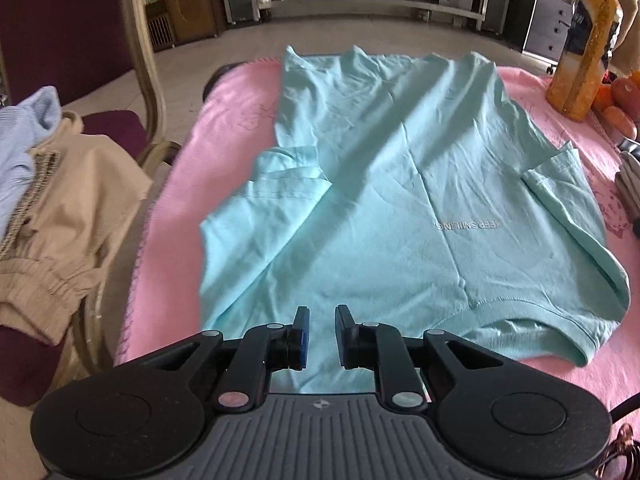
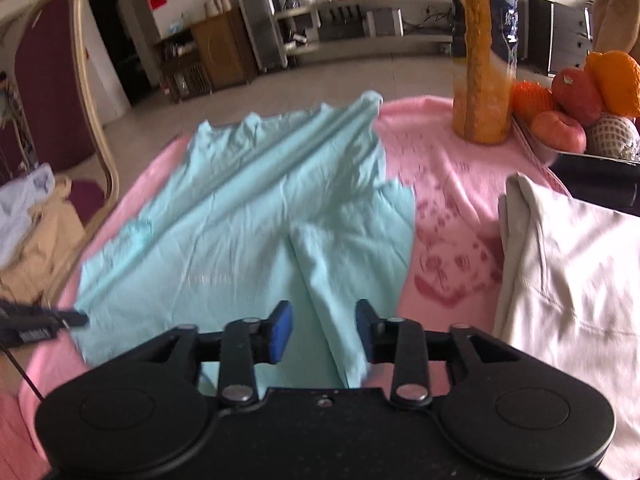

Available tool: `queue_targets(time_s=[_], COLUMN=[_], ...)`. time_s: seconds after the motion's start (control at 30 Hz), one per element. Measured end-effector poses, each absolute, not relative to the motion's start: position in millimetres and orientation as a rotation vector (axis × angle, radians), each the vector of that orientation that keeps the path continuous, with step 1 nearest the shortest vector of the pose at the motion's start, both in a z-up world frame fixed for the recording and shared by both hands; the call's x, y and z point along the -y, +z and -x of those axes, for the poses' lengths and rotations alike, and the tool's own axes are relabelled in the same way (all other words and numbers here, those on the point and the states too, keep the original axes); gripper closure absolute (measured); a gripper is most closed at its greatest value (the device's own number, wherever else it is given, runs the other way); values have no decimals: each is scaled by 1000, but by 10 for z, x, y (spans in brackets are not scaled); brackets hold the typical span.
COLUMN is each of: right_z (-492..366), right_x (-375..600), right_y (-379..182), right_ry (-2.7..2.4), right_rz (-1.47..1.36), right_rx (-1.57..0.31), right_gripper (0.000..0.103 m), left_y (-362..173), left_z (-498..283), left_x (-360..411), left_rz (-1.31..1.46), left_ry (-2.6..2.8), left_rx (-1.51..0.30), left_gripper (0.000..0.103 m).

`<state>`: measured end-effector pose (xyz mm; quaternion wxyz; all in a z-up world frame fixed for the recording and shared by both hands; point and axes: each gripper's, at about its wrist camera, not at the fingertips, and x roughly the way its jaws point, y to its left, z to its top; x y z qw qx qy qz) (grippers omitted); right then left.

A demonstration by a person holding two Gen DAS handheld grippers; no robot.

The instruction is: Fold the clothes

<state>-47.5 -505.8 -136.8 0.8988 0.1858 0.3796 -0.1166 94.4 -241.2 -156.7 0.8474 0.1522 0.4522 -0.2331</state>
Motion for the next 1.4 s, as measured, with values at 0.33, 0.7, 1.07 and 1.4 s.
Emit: queue_targets(time_s=[0.33, 0.7, 1.07, 1.4], right_z=[-39, -708, -692, -97], right_x=[5264, 5083, 4911, 5406], right_y=[-1524, -1877, -1921, -1472], right_ry=[-237, -234, -284, -426], right_rz=[-485, -407, -275, -557], right_rx=[-796, -869, -876, -738], right_gripper=[67, 70, 86, 100], left_y=[-1810, -1831, -1831, -1843], left_z=[-1030, -1043, -1066, -1052], left_x=[2493, 2481, 2470, 2470], left_rz=[-327, -311, -301, -306], left_ry=[-490, -481, -485, -485], left_rx=[-1021, -1021, -1024, -1018], left_gripper=[59, 55, 54, 53])
